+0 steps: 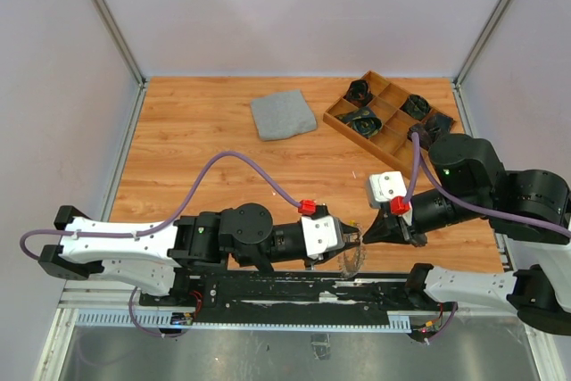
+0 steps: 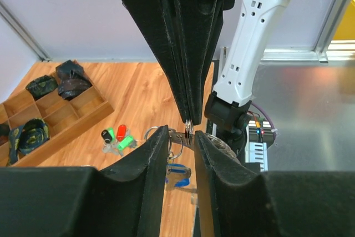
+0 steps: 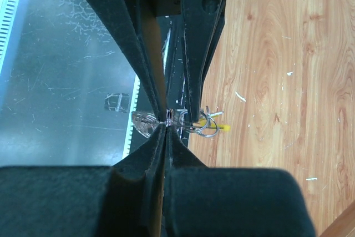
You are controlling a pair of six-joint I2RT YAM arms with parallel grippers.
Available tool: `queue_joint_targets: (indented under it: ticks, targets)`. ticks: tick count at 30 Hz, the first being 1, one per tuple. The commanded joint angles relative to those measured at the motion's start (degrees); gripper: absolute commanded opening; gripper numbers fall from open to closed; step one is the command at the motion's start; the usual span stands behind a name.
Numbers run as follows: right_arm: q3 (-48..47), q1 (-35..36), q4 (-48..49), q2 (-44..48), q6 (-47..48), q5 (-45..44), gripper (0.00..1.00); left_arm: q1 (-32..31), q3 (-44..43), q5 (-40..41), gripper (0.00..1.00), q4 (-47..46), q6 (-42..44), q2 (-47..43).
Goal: Put the keys on the keyring
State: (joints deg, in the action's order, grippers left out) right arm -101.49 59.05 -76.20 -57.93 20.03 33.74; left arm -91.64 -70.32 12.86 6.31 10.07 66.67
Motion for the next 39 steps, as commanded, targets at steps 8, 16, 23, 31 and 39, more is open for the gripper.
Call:
queue_joint_targets:
  ticks: [8, 16, 23, 31, 39]
  targets:
    - [-0.4, 0.0, 3.1, 0.8, 0.9, 1.9, 0.01, -0.1, -2.6, -2.1, 0.07, 0.0, 0.6, 1.1]
    - [2.4, 0.0, 10.7, 4.8, 0.2, -2.5, 0.23, -0.2, 0.0, -1.2, 0.01, -5.9, 0.2, -1.6]
    - [17.4, 0.0, 36.6, 18.5, -2.9, -8.7, 0.31, -0.1, 6.5, -0.5, 0.01, -18.2, -1.7, -7.2]
    - [27.8, 0.0, 54.4, 23.7, -8.5, -6.3, 0.31, -0.1, 12.1, -0.9, 0.01, -30.0, -2.3, -11.2]
    - [31.5, 0.0, 61.4, 23.1, -9.9, -1.3, 0.31, -0.1, 12.6, -0.9, 0.00, -32.8, -1.6, -11.4]
